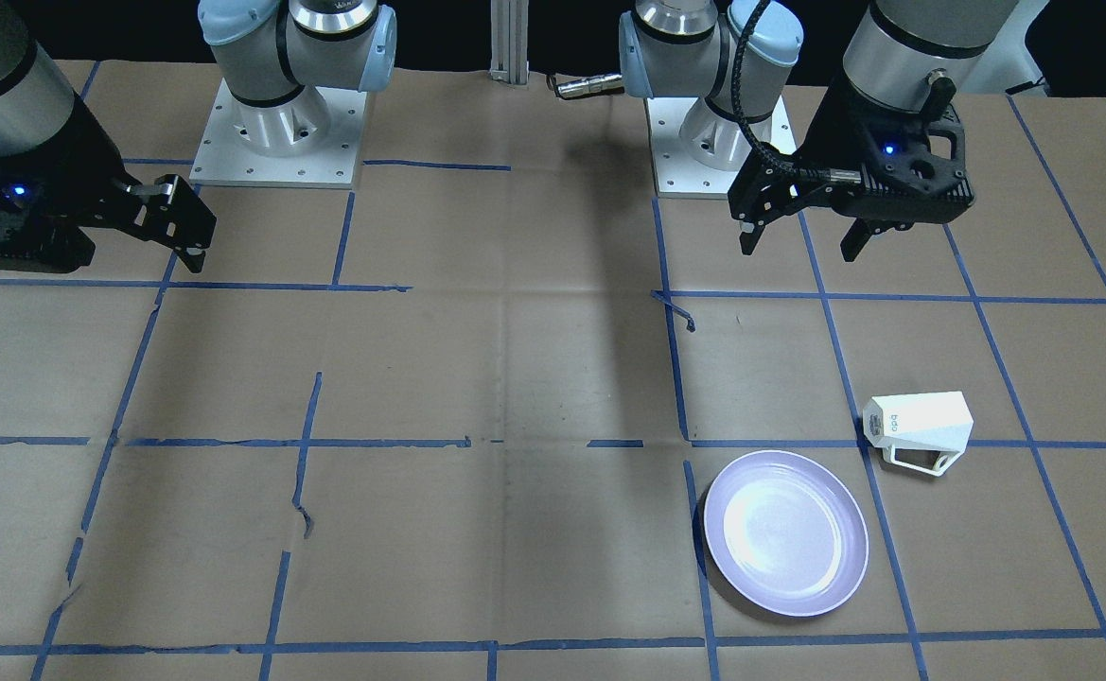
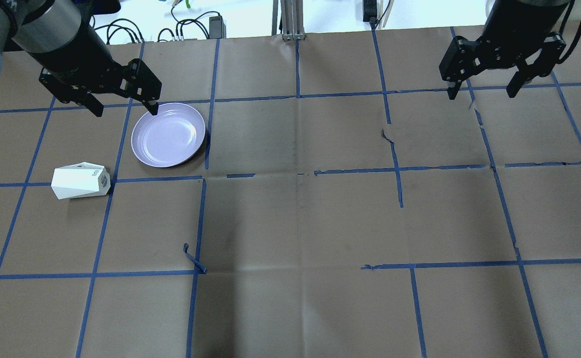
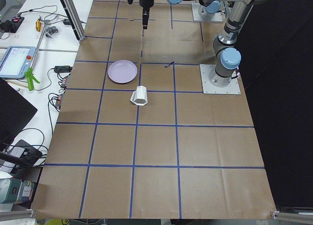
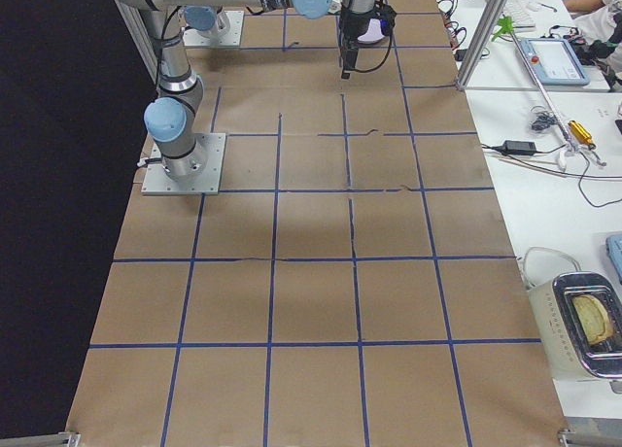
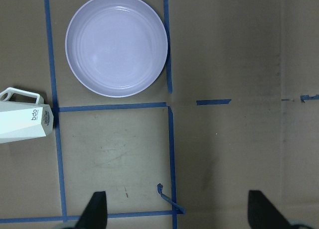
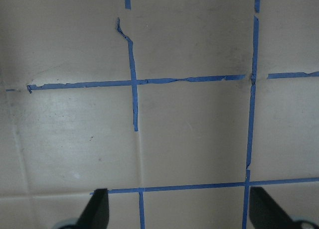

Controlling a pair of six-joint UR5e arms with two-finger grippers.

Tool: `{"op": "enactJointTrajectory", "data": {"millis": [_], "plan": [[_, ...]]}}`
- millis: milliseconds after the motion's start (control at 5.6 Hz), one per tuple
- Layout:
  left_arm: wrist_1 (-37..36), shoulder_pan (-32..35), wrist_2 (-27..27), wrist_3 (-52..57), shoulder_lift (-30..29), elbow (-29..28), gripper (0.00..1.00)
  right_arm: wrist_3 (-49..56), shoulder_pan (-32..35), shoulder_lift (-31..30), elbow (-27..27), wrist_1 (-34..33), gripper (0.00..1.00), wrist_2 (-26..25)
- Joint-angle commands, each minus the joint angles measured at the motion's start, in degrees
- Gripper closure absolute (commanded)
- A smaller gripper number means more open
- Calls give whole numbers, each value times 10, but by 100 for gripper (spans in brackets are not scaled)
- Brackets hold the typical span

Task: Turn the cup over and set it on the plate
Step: 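Move the left gripper away from the plate toward the white mug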

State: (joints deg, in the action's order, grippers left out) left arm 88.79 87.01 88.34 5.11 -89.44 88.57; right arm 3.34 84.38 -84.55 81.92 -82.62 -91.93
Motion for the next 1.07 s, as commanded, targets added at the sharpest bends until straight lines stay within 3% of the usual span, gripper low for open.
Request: {"op": "enactJointTrajectory", "data": {"millis": [0, 536, 893], "plan": [[0, 0, 0, 0, -1, -2, 2, 0, 0, 0, 0, 0, 0, 0], [7, -22, -2, 9, 12, 0, 2, 0, 0, 0, 0, 0, 0, 0], [51, -128, -37, 90, 27, -12, 2, 0, 0, 0, 0, 0, 0, 0]]}}
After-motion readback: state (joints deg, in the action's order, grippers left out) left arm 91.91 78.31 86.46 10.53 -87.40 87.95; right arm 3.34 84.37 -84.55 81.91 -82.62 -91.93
